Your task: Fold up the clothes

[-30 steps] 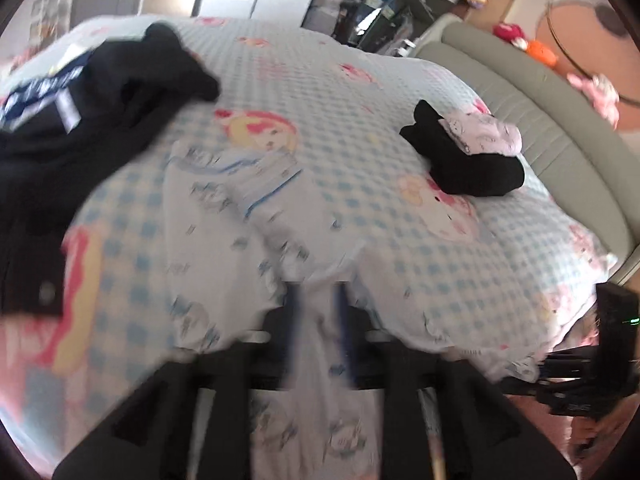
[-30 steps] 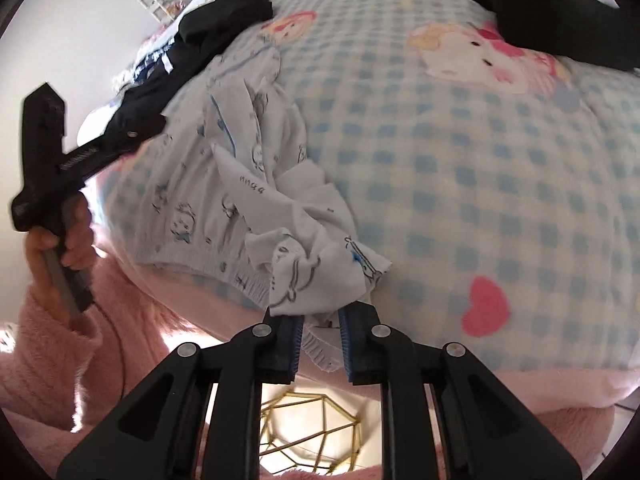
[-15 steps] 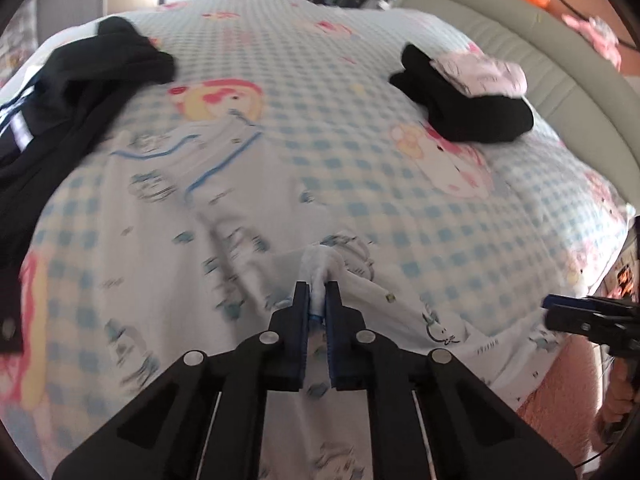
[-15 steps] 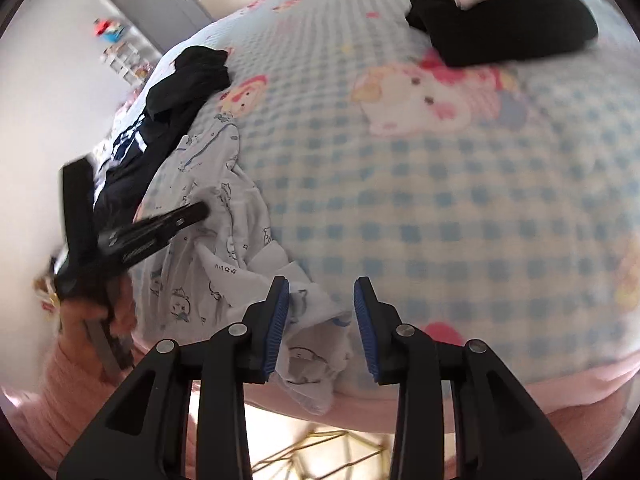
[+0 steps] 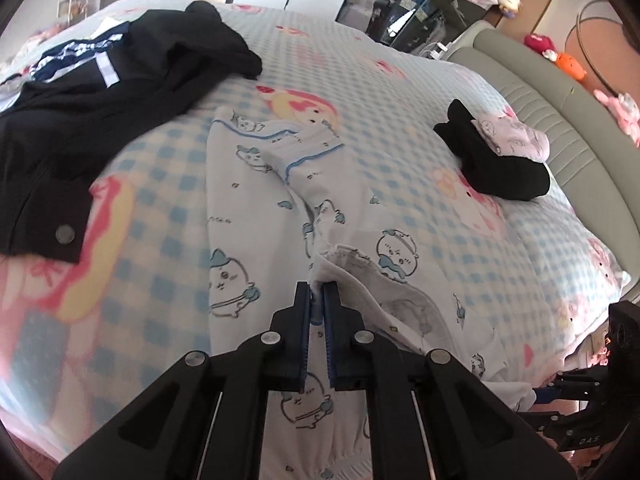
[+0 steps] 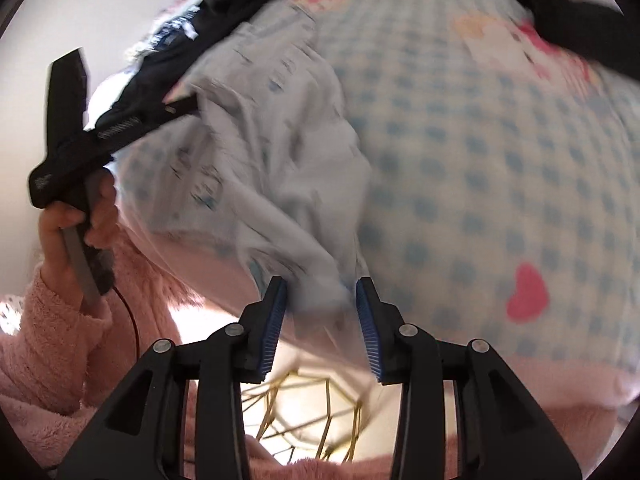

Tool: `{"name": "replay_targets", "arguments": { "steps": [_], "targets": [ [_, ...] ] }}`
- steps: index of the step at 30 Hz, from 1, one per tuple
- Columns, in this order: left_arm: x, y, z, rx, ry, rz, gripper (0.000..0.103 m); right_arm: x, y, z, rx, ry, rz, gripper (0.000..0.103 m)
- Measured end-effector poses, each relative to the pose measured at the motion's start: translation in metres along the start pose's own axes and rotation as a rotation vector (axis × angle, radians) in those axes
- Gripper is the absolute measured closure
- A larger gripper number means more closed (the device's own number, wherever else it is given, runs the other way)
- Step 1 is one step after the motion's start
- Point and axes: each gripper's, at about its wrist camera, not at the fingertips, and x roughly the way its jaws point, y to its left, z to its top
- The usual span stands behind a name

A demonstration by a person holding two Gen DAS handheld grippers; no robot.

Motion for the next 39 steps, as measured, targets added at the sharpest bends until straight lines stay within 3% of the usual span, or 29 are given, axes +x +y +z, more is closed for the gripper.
{"name": "replay_targets", "arguments": {
  "steps": [3, 5, 8, 12, 17, 24, 27, 31, 33, 35, 37, 39],
  "targets": [
    [0.000, -0.003, -0.002, 0.029, 0.002, -0.022, 0.096, -0.017, -0.008, -0.001, 0.051, -0.060, 0.060, 0.066],
    [0.001, -0.005, -0.002, 0.035, 0.012, -0.043, 0.096, -0.030, -0.019, 0.001, 0.138, -0.154, 0.072, 0.063],
    [0.002, -0.007, -0.003, 0.024, 0.009, -0.042, 0.095, -0.033, -0.026, 0.009, 0.222, -0.236, -0.012, 0.061],
    [-0.001, -0.009, -0.005, 0.019, -0.009, -0.024, 0.095, -0.008, -0.006, 0.022, 0.122, -0.172, -0.039, 0.061],
    [-0.008, -0.008, -0.003, 0.037, -0.009, -0.005, 0.094, 0.019, 0.025, 0.013, -0.050, -0.050, -0.129, 0.061],
    [-0.007, -0.008, -0.002, 0.056, -0.005, 0.019, 0.094, -0.012, 0.044, -0.004, -0.092, -0.117, -0.146, 0.061],
    [-0.013, -0.008, -0.001, 0.056, -0.031, 0.014, 0.094, -0.018, 0.049, -0.010, -0.091, -0.133, -0.101, 0.061],
    [-0.013, -0.008, -0.001, 0.057, -0.025, 0.009, 0.092, 0.013, 0.038, -0.030, -0.023, 0.022, 0.006, 0.061],
    [-0.012, -0.007, -0.003, 0.054, -0.016, 0.007, 0.083, 0.033, 0.023, -0.032, 0.068, 0.082, 0.042, 0.061],
    [-0.011, -0.007, -0.006, 0.053, -0.009, 0.008, 0.072, 0.044, 0.011, -0.030, 0.146, 0.076, 0.101, 0.061],
    [-0.011, -0.007, -0.007, 0.053, -0.002, 0.015, 0.072, 0.051, 0.002, -0.027, 0.223, 0.053, 0.178, 0.061],
    [-0.013, -0.007, -0.007, 0.055, -0.003, 0.017, 0.072, 0.059, -0.005, -0.026, 0.278, 0.047, 0.200, 0.061]
  ]
}}
